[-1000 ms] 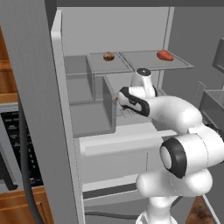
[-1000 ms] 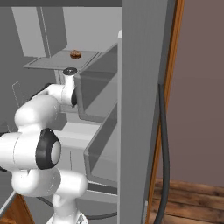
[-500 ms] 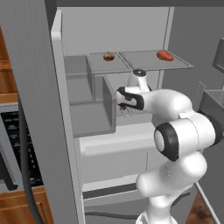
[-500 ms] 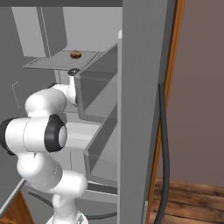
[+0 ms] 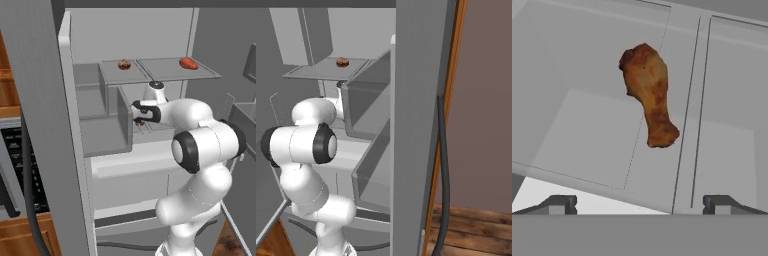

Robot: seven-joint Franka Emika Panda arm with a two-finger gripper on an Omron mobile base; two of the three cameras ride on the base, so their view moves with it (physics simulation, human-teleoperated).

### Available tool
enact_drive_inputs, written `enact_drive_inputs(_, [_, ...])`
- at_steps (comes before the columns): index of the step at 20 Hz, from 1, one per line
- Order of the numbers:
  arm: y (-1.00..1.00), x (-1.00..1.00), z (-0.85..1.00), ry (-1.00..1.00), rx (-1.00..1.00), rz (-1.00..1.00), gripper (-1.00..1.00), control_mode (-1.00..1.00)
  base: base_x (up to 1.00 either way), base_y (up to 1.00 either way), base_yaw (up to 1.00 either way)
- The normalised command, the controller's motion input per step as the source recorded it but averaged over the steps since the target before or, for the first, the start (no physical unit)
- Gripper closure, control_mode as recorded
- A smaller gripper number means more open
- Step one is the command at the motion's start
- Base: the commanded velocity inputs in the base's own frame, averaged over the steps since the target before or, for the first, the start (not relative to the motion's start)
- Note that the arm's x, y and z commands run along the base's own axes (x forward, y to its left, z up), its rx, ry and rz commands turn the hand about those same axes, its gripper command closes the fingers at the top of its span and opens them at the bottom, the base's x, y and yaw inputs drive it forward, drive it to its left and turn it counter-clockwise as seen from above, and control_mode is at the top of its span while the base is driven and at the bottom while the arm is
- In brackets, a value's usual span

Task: Gather the sweet potato and mushroom from the fridge and place them on a tray on the dining counter. Then gather the chicken drumstick and fish from the fridge and place them on the other tray.

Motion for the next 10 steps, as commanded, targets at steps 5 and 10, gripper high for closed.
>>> enact_drive_inputs(5, [0.0, 0.17, -0.02, -0.01, 0.0, 0.0, -1.0, -1.0, 0.0, 0.0, 0.0])
enact_drive_inputs(10, [0.0, 0.2, -0.12, 0.0, -0.01, 0.01, -1.0, -1.0, 0.0, 0.0, 0.0])
